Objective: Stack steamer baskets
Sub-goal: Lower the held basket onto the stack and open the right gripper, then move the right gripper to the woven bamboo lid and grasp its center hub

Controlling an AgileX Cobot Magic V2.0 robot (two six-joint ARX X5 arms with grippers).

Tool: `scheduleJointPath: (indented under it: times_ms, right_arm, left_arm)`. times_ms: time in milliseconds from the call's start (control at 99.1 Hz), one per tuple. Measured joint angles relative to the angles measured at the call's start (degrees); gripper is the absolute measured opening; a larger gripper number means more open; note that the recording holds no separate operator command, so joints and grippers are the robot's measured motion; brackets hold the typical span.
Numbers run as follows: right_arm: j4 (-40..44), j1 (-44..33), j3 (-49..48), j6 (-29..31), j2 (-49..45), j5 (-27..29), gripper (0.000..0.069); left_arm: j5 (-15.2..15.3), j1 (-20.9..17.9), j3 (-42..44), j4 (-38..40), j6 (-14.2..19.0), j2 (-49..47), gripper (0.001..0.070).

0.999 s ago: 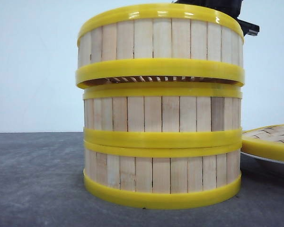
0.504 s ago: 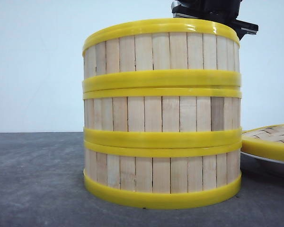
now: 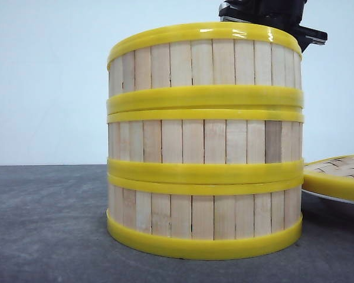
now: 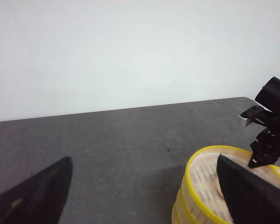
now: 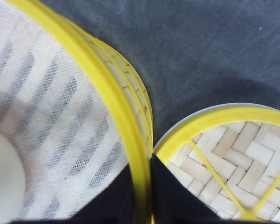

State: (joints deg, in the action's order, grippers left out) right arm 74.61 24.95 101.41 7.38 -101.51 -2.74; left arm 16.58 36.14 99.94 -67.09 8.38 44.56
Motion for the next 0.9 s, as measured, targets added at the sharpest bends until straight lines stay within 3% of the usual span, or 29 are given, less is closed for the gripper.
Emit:
scheduleJointPath:
  times_ms: [111,212,555,757,898]
  right_arm:
    - [-0.37,-0.44,0.0,0.37,0.0,-0.52,0.0186]
    - [-1.29,-0.79,0.0,0.55,0.0,-2.1,0.0238]
    - [-3.04,-1.6,7.32,-0.11,1.09,-4.42,0.0265]
    - [-0.39,-4.02,4.52,-1.51,8.66,9.03,0.0265]
    - [-3.3,-8.94,-6.78,-1.62,13.68,9.62,0.0265]
  left_arm:
    - [0.0,0.0,0.0,0.0,0.0,0.0,0.059]
    - [0.0,0.0,0.0,0.0,0.0,0.0,0.059]
    - [0.0,0.0,0.0,0.0,0.0,0.0,0.059]
    - [0.0,0.0,0.0,0.02,0.0,0.0,0.059]
    - [0.0,0.0,0.0,0.02,0.0,0.0,0.059]
